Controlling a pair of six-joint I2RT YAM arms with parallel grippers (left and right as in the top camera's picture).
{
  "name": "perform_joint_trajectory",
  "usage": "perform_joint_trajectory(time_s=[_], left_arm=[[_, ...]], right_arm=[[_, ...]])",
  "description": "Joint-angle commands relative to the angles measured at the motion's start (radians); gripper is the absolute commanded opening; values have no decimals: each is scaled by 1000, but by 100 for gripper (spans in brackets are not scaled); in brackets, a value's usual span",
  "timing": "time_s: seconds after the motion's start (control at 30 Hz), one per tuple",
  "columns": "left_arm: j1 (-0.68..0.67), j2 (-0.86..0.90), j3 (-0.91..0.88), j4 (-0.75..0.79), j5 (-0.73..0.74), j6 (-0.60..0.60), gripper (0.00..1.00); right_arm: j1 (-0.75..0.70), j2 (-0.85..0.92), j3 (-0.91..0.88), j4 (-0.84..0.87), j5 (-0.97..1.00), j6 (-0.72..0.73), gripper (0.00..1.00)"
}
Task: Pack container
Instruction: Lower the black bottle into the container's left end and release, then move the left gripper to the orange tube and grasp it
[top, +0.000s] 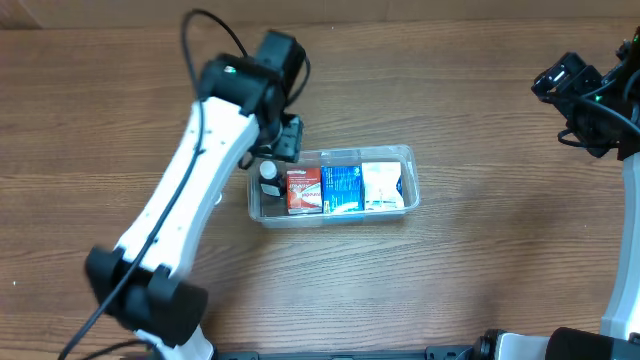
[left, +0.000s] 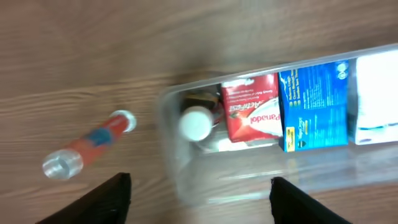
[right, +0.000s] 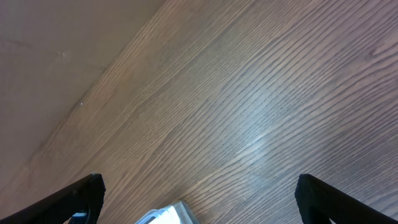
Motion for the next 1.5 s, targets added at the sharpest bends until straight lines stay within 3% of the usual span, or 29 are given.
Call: perform_joint_trajectory(time_s=[0.0, 0.17, 0.33, 0.53, 1.0, 1.33, 1.47], left_arm=[[95, -136, 63, -63, -70, 11, 79], [303, -150, 4, -128, 2, 41, 81], [417, -148, -194, 2, 98, 155, 80], [448, -136, -404, 194, 119, 208, 80], [442, -116, -573, 362, 129, 256, 70], [444, -116, -573, 411, 132, 257, 53], [444, -116, -573, 409, 132, 257, 35]], right_arm=[[1, -15, 3, 5, -2, -6, 100], [1, -15, 3, 5, -2, -6, 100], [1, -15, 3, 5, -2, -6, 100], [1, -15, 3, 5, -2, -6, 100], [1, -15, 3, 5, -2, -6, 100], [1, -15, 3, 6, -1, -6, 100], [1, -15, 3, 5, -2, -6, 100]])
